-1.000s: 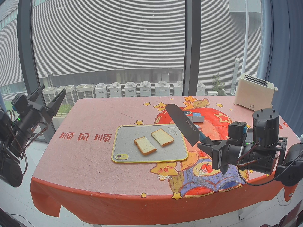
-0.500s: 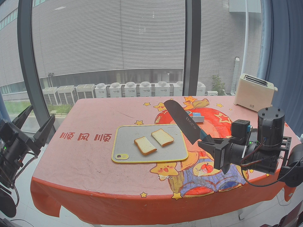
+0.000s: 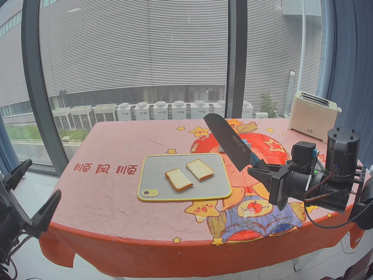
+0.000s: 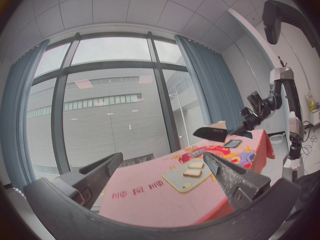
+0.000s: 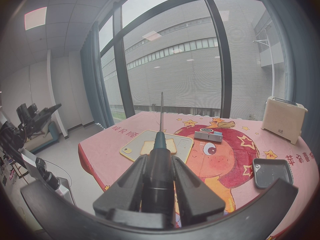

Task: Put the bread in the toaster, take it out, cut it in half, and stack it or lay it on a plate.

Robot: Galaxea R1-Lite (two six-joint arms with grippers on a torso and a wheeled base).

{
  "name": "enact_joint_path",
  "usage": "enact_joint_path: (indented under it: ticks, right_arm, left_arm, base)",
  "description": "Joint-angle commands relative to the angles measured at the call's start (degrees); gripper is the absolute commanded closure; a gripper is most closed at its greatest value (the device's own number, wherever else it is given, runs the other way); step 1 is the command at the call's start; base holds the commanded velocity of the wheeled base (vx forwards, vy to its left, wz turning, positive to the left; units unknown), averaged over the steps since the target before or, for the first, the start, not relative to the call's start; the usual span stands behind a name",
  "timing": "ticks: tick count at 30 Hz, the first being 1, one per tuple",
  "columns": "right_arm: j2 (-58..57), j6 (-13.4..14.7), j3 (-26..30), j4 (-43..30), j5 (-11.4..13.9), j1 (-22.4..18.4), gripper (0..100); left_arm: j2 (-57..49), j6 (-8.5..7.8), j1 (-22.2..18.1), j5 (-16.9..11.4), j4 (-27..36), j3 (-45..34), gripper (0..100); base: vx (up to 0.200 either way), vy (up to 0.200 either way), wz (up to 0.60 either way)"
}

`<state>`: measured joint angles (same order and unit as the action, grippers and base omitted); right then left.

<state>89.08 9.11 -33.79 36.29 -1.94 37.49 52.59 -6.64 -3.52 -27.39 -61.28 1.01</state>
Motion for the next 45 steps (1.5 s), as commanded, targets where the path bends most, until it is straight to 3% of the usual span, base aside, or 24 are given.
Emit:
enact_joint_path:
  ticks: [1,2,3,5,6,8,11,12,13,14,15,16,17,19,21,22,25,32,34,45]
  right_arm:
    - [-1.19,-0.05,-0.05,0.01,0.0,-0.04,100]
    - [-1.19,-0.05,-0.05,0.01,0.0,-0.04,100]
    - [-1.1,-0.49,0.13,0.01,-0.08,-0.04,100]
    - [-0.92,-0.67,0.13,0.01,-0.08,-0.04,100]
    - [-1.01,-0.58,0.13,0.01,-0.08,-0.04,100]
    - [-0.92,-0.41,0.13,0.01,-0.08,-0.04,100]
    - [-0.4,-0.23,-0.05,0.01,-0.61,-0.04,100]
    - [-0.31,-0.23,-0.05,0.01,-0.7,-0.04,100]
    - [-0.31,-0.23,-0.05,0.01,-0.7,-0.04,100]
    - [-0.31,-0.23,-0.13,0.01,-0.79,-0.22,100]
    - [-0.31,-0.23,-0.22,0.01,-0.79,-0.4,100]
    - [-0.22,-0.32,-0.22,0.01,-0.87,-0.66,100]
    - [-0.22,-0.32,-0.31,-0.08,-0.87,-1.19,100]
    - [-0.13,-0.32,-0.4,-0.08,-0.87,-1.63,100]
    - [-0.13,-0.58,-0.31,-0.08,-0.87,-2.07,100]
    - [-0.13,-0.58,-0.31,-0.17,-0.87,-2.15,100]
    - [-0.13,-0.67,-0.22,-0.17,-1.05,-2.42,100]
    - [-0.48,-0.93,-0.22,-0.61,-1.58,-3.03,100]
    - [-0.04,-0.93,-0.22,-0.78,-1.58,-3.74,100]
    - [2.24,-0.93,0.13,-0.17,-2.37,-3.3,100]
  left_arm:
    - [-32.11,-6.19,-0.08,-0.12,28.59,-0.75,0]
    - [-32.11,-6.19,-0.08,-0.12,28.59,-0.75,0]
    - [-40.02,-6.28,0.01,1.9,37.02,-0.75,0]
    - [-48.02,-6.36,0.18,3.4,46.08,-0.92,0]
    - [-49.69,-7.24,0.27,4.01,49.59,-0.84,0]
    - [-49.51,-7.59,0.27,5.07,51.79,-0.84,0]
    - [-49.51,-4.43,0.27,14.82,58.03,-0.92,0]
    - [-49.43,-1.62,0.27,19.66,60.84,-0.48,0]
    - [-49.43,-0.65,0.27,20.89,61.02,-0.4,0]
    - [-49.43,5.24,0.53,26.34,61.55,-0.84,0]
    - [-49.43,7.35,0.53,27.83,61.55,-0.84,0]
    - [-49.43,7.52,0.45,28.45,61.46,-0.92,0]
    - [-49.43,6.38,0.45,28.45,61.37,-1.01,0]
    - [-49.51,6.2,0.53,28.01,61.37,-1.01,0]
    - [-49.69,5.59,0.89,25.81,61.46,-0.92,0]
    - [-50.57,4.71,3.44,24.67,61.72,-0.75,0]
    - [-51.27,3.3,5.37,23.79,61.72,-0.75,0]
    - [-51.89,4.45,4.31,25.37,61.63,-0.84,0]
    - [-51.89,5.94,4.31,26.43,61.46,-0.84,0]
    - [-51.89,5.85,4.31,26.51,61.46,-0.84,0]
  base:
    - [0.0,0.0,0.0]
    - [0.0,0.0,0.0]
    - [0.0,0.0,0.0]
    - [0.0,0.0,0.0]
    - [0.0,0.0,0.0]
    - [0.0,0.0,0.0]
    - [0.0,0.0,0.0]
    - [0.0,0.0,0.0]
    - [0.0,0.0,0.0]
    - [0.0,0.0,0.0]
    - [0.0,0.0,0.0]
    - [0.0,0.0,0.0]
    - [0.0,0.0,0.0]
    - [0.0,0.0,0.0]
    - [0.0,0.0,0.0]
    - [0.0,0.0,0.0]
    - [0.0,0.0,0.0]
    - [0.0,0.0,0.0]
    - [0.0,0.0,0.0]
    - [0.0,0.0,0.0]
